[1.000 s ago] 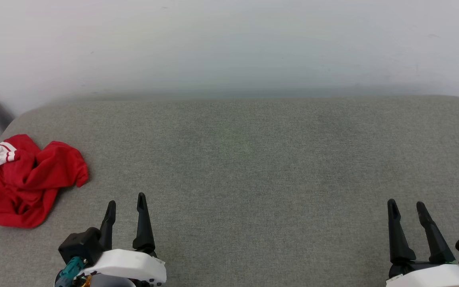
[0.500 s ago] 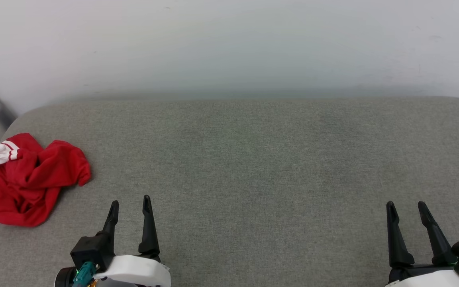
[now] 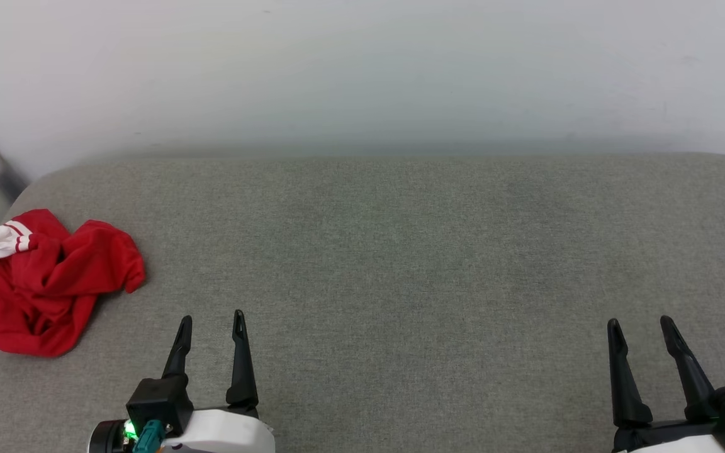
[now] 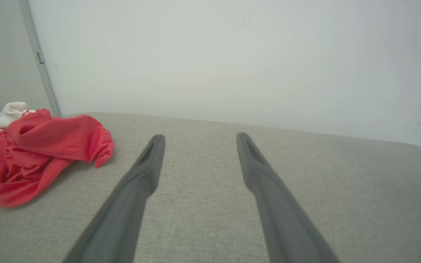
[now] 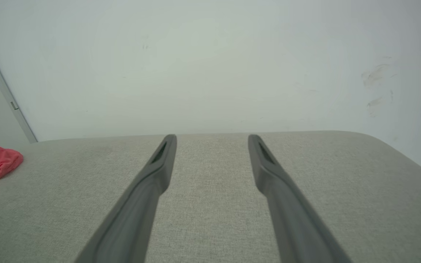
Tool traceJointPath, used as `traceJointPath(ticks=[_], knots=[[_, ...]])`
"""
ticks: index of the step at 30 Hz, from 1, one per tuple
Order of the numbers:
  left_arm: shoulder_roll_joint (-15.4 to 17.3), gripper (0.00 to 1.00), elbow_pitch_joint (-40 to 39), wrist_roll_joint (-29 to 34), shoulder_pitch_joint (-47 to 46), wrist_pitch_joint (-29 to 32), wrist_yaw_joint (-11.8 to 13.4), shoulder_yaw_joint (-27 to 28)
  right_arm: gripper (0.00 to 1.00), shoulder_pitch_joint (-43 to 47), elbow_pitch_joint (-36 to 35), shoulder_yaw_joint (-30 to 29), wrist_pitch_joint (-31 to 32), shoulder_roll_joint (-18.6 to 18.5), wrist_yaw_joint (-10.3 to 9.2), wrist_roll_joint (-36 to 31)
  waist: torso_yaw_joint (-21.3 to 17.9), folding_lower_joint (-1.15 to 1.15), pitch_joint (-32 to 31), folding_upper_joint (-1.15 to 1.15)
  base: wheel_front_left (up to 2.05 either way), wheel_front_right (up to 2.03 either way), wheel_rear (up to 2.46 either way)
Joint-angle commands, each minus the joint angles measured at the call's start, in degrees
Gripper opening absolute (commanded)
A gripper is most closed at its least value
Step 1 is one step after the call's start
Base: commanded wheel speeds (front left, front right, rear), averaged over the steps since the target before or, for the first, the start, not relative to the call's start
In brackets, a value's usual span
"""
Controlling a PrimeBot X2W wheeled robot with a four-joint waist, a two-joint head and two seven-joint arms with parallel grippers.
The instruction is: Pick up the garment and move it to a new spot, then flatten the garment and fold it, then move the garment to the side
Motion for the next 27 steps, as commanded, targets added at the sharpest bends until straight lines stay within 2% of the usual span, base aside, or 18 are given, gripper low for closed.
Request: traceJointPath(ticks=[1,13,27], knots=[[0.0,1.00,-0.3,1.1,0.5,-0.5,0.3,-0.2,1.00,0.8,-0.6,0.1,-0.6,0.0,-0.02,-1.0,0.0,0.00,0.0,0.00,0.00,0.00,0.00],[0.0,1.00,0.2,3.6,1.1,-1.8,0.8,-0.9,1.00,1.9,-1.9,0.6,-1.7,0.1,-0.02,-3.8,0.2,0.00,-0.1,0.00,0.00,0.00,0.00],[0.0,1.00,1.5,1.4,0.9,-1.7,0.1,-0.7,1.00,2.0,-0.7,1.0,-1.6,0.1,-0.02,-0.1,0.1,0.00,0.0,0.00,0.00,0.00,0.00]])
